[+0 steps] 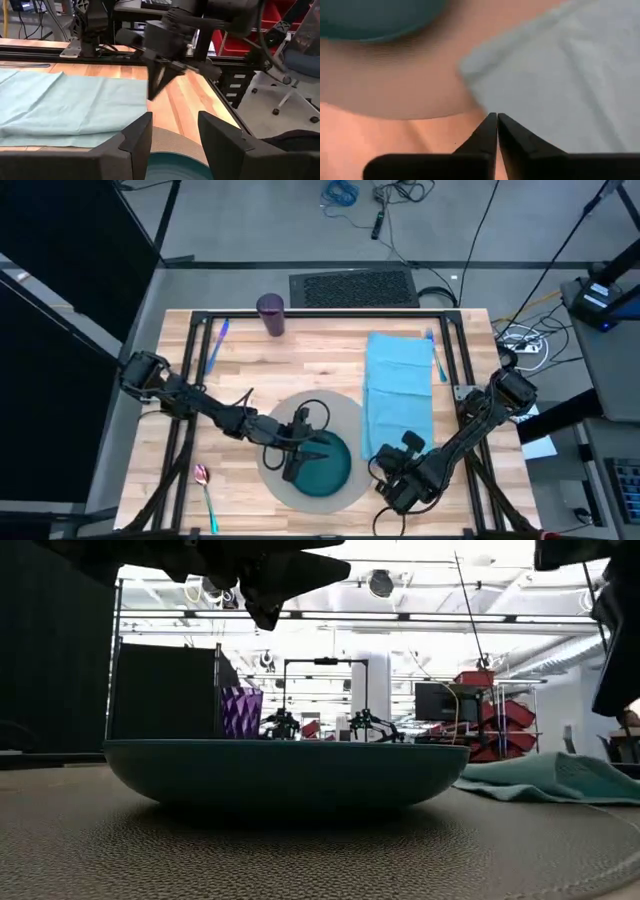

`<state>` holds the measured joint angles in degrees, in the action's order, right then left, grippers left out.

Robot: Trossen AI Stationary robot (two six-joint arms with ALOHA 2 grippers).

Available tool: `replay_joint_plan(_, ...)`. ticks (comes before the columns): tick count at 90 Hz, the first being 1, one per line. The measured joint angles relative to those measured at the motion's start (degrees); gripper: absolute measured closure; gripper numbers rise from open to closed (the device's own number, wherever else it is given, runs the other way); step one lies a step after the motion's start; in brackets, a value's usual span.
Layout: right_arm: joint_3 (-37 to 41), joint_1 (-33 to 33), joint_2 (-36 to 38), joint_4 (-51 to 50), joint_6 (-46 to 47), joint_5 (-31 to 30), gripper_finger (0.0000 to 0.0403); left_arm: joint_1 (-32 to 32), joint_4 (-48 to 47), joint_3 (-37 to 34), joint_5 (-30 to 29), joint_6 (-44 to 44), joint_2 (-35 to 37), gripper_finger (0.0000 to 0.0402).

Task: Set table place
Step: Fold the blue table napkin

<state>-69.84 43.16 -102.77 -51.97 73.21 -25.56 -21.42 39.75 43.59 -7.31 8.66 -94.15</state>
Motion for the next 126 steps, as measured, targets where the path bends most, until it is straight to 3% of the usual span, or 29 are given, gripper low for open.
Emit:
replay_joint_plan(33,0.00,-0.04,-0.88,3.22,-0.85,-1.63,0.0231,-1.56,0.08,0.00,0.00,0.03,0.00,0.0258)
replay_joint_plan(52,0.00,-0.38,-5.59,3.13,-10.97,-1.64,0.0174,-1.91,0.29,0.00,0.00,0.05,0.00,0.0258)
replay_joint_plan(73,0.00,-1.81,-8.95,2.98,-17.88,-1.52,0.0178,-1.87,0.31,0.00,0.00,0.03,0.00,0.0258)
replay_joint_plan(126,0.00,-2.27,-6.84,0.37,-16.87,-2.84,0.0237,-1.87,0.27,0.00,-0.02,0.02,0.00,0.0258)
